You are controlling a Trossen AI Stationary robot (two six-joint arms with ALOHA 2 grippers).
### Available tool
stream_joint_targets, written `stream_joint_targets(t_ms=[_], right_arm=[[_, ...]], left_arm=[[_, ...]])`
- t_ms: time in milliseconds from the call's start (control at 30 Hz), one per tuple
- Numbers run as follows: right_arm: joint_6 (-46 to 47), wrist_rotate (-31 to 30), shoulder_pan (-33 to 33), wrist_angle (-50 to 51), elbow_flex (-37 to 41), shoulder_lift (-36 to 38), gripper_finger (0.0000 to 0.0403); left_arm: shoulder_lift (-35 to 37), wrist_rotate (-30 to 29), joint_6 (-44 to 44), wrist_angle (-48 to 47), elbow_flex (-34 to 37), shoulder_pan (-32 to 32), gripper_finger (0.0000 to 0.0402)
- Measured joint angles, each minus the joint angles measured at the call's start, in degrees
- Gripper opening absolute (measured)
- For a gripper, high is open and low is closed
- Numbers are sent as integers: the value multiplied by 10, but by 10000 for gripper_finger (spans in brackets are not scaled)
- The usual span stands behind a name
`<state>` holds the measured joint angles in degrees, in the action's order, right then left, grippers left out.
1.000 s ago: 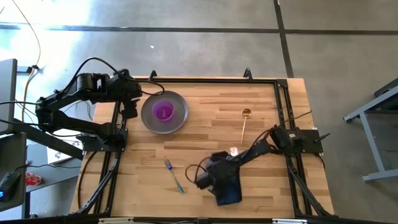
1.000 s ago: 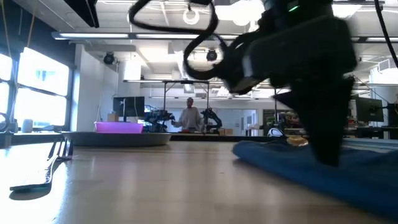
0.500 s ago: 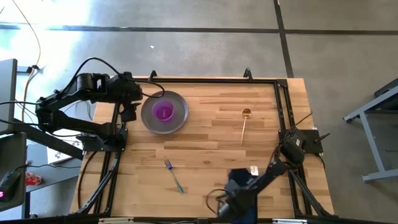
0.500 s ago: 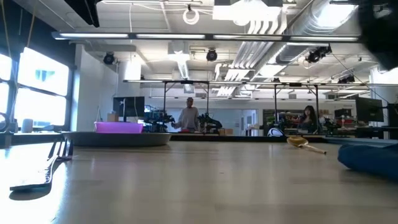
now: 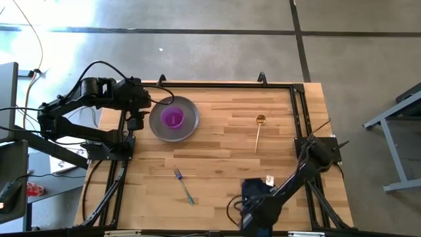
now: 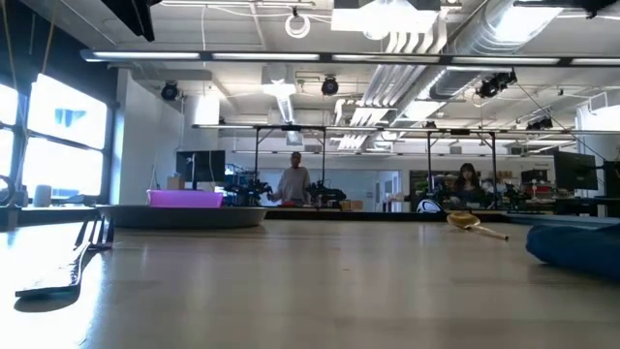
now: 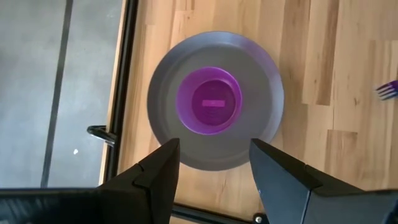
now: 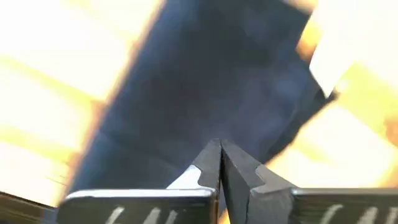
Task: Set table place
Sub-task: Move the blue napkin to the bottom right of the table
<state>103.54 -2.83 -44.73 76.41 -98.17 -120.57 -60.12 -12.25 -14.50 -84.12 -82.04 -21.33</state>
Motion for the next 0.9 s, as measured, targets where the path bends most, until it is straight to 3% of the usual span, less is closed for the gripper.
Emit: stream_joint_targets(t_ms=[167,367,567,833,900], right_arm=[[47,-78,-5,-27,0,55,0],[43,-77,-2,-224,100,52,0],[62,-44,-3,-266,197,88,0],[95,-57,1,-467,333,116,0],[101,-62,1,-476,354,117,0]], left_arm=[[0,5,0,0,0,0,184],[0,6,0,0,0,0,184],[0,9,0,0,0,0,184],[0,9,-1,1,0,0,184],[0,9,-1,1,0,0,184]])
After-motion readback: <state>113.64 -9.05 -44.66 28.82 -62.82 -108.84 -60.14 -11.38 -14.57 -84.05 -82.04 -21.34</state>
